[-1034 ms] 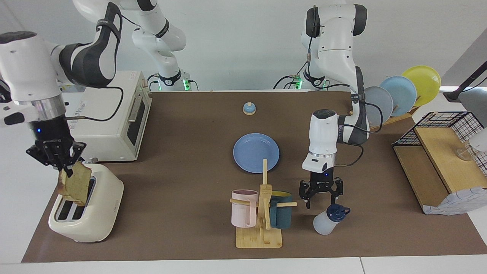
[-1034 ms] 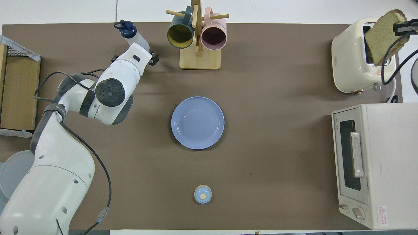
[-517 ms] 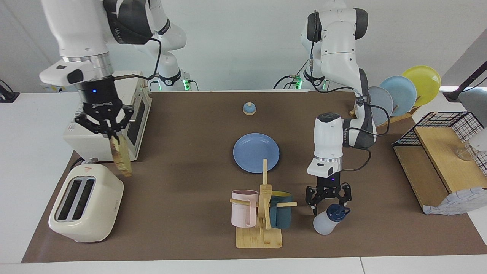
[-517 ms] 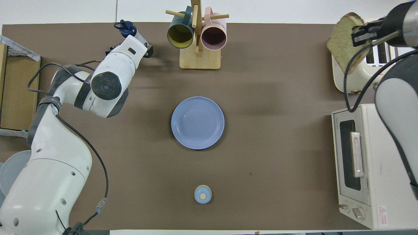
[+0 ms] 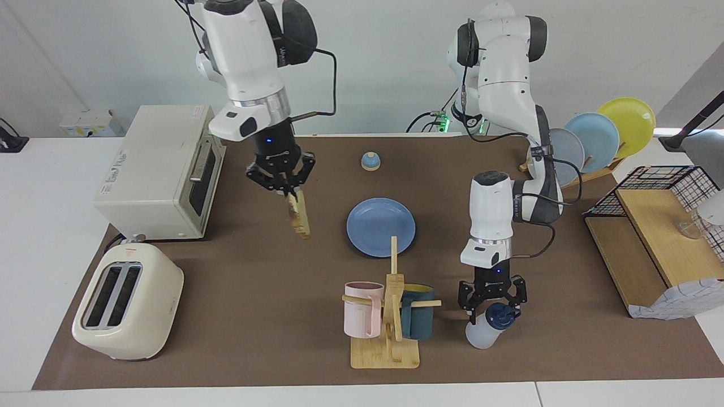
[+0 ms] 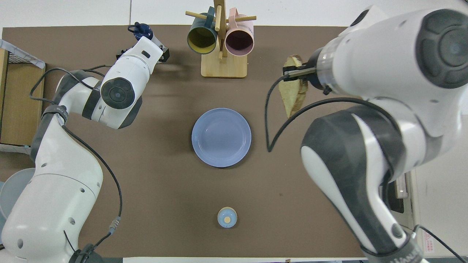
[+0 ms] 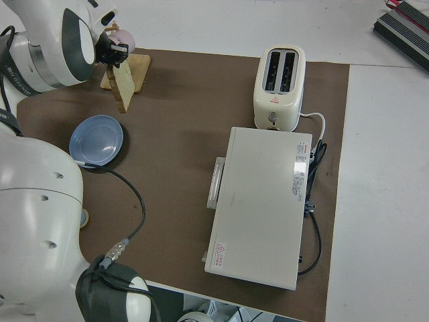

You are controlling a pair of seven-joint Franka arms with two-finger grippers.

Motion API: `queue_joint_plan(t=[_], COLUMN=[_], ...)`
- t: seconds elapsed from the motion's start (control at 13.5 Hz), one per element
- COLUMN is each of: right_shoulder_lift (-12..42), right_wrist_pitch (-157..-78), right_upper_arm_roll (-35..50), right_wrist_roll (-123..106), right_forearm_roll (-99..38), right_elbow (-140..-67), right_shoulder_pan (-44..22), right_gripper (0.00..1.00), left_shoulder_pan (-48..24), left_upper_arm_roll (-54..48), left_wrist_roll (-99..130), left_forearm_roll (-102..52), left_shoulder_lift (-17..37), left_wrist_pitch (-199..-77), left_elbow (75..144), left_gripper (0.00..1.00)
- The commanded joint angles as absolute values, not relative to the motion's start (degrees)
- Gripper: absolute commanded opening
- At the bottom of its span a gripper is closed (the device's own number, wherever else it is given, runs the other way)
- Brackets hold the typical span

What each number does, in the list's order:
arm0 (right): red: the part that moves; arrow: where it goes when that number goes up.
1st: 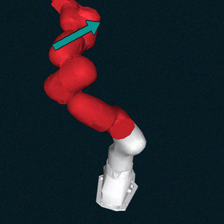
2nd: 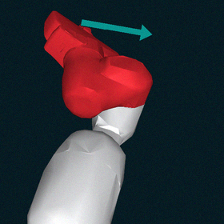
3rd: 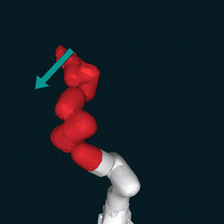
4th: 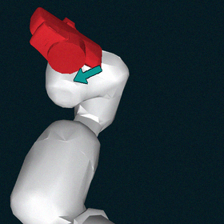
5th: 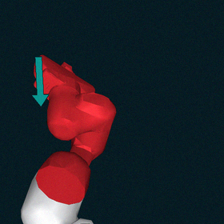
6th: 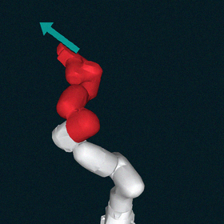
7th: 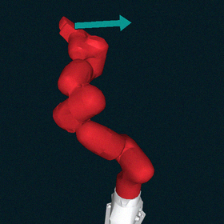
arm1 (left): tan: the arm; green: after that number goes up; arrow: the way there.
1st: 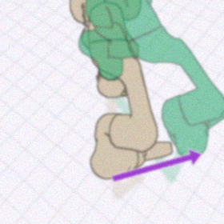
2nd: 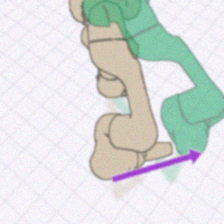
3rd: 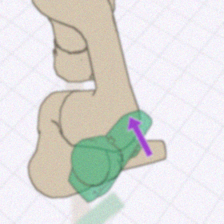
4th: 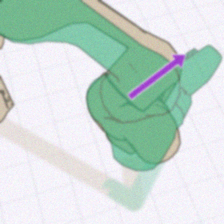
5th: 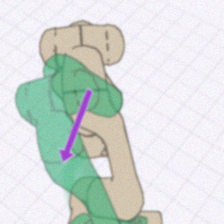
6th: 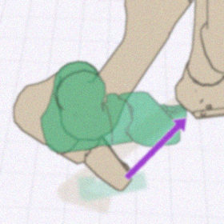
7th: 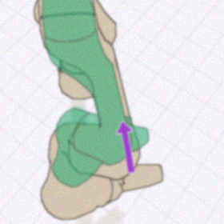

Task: Put bread on plate and add seasoning
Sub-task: 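Carry the toast to the blue plate and release it with the right gripper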

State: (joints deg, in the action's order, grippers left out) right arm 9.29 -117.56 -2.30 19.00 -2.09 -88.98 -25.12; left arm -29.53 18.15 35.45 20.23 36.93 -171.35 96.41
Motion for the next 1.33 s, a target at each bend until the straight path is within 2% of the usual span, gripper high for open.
queue_joint_plan(t=[0.0,0.22,0.3,0.37,0.44,0.52,0.81,1.03,1.26], right_shoulder_lift=[11.41,13.36,13.27,13.01,13.44,14.40,15.20,15.29,14.16], right_wrist_pitch=[-123.12,-133.46,-138.38,-142.34,-143.60,-144.48,-149.75,-149.59,-149.94], right_upper_arm_roll=[-2.46,-2.46,-2.46,-2.37,-2.37,-2.37,-2.37,-2.37,-2.46], right_wrist_roll=[30.55,38.82,40.76,42.26,43.15,44.72,46.57,46.76,46.23], right_forearm_roll=[-3.25,-3.25,-3.25,-3.34,-3.25,-3.25,-3.25,-3.34,-3.25], right_elbow=[-90.26,-96.12,-99.37,-102.19,-102.65,-102.74,-109.32,-109.95,-113.63], right_shoulder_pan=[-29.77,-35.23,-36.11,-36.82,-37.96,-38.75,-40.87,-40.69,-40.17], right_gripper=[0.00,0.00,0.00,0.00,0.00,0.00,0.00,0.00,0.00], left_shoulder_pan=[-30.22,-28.75,-28.22,-28.47,-28.65,-28.83,-29.27,-28.39,-28.21], left_upper_arm_roll=[18.11,18.11,18.11,18.11,18.11,18.11,18.11,17.23,16.79], left_wrist_roll=[37.17,36.74,36.74,36.74,36.74,36.74,34.99,35.16,35.25], left_forearm_roll=[20.14,18.63,18.98,18.81,18.81,18.81,18.99,18.72,16.98], left_shoulder_lift=[42.25,43.16,43.15,43.15,43.15,43.15,42.72,40.88,39.21], left_wrist_pitch=[-172.53,-172.88,-172.45,-172.70,-172.71,-172.62,-172.79,-172.01,-169.56], left_elbow=[92.39,89.30,88.43,88.51,88.59,88.77,90.96,90.97,90.97], left_gripper=[1.00,1.00,0.93,0.49,0.10,0.00,0.00,0.00,0.00])
